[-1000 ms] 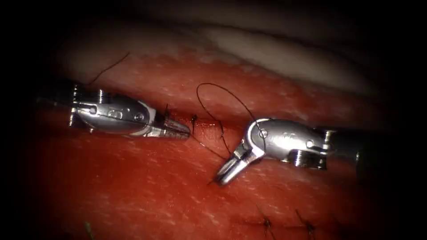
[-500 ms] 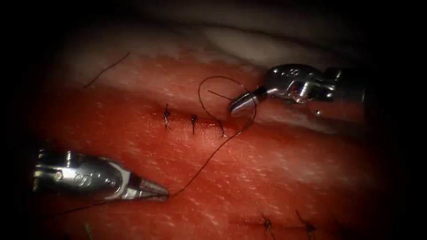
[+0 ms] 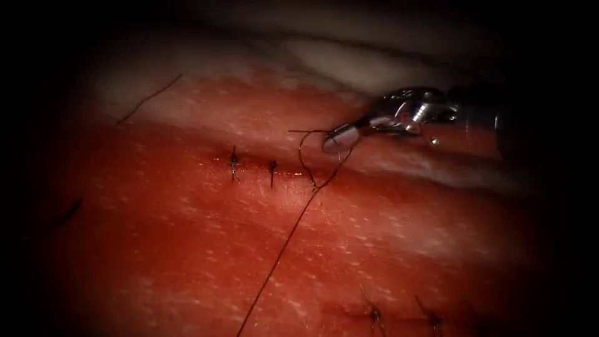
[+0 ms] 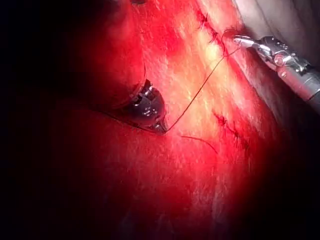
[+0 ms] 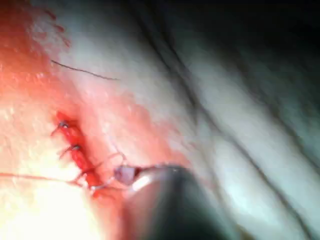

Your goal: Wound Closure

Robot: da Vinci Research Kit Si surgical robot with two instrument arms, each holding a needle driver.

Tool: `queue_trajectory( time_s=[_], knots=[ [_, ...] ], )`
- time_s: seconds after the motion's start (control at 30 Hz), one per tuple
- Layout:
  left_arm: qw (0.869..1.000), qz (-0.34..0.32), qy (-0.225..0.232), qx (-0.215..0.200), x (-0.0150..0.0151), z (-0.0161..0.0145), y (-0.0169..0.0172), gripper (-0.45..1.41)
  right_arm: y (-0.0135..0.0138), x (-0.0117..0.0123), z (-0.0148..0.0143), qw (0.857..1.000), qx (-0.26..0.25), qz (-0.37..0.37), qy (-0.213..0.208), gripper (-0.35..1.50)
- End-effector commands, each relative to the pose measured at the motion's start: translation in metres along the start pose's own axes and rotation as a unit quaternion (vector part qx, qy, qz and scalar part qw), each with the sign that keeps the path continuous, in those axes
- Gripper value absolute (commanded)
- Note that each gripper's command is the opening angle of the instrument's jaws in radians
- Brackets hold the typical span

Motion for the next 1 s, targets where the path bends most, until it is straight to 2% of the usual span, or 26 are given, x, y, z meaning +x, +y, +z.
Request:
queue_trajectory(
  time_s=[0.03, 0.27, 0.43, 0.47, 0.63, 1.0],
  knots=[
    [1.000, -0.001, 0.000, -0.001, -0.0001, 0.0008, 0.0010, -0.35, 0.0002, 0.0011, 0.0008, 1.000, -0.005, 0.021, 0.007, -0.35],
    [1.000, 0.006, -0.001, -0.006, 0.0004, 0.0004, 0.0050, -0.35, 0.0008, 0.0018, 0.0008, 0.993, -0.068, 0.090, 0.032, -0.35],
    [1.000, 0.001, -0.001, -0.008, 0.0004, 0.0002, 0.0065, -0.35, 0.0003, 0.0013, 0.0012, 0.985, -0.065, 0.143, 0.064, -0.35],
    [1.000, 0.002, -0.001, -0.009, 0.0005, -0.0001, 0.0071, -0.35, 0.0002, 0.0012, 0.0012, 0.983, -0.062, 0.149, 0.084, -0.35],
    [1.000, 0.002, -0.001, -0.010, 0.0007, -0.0005, 0.0084, -0.35, 0.0004, 0.0010, 0.0014, 0.982, -0.061, 0.155, 0.092, -0.35],
    [1.000, -0.007, 0.000, -0.011, 0.0002, -0.0007, 0.0128, -0.35, 0.0019, 0.0032, 0.0018, 0.965, -0.077, 0.209, 0.136, -0.35]
  ],
)
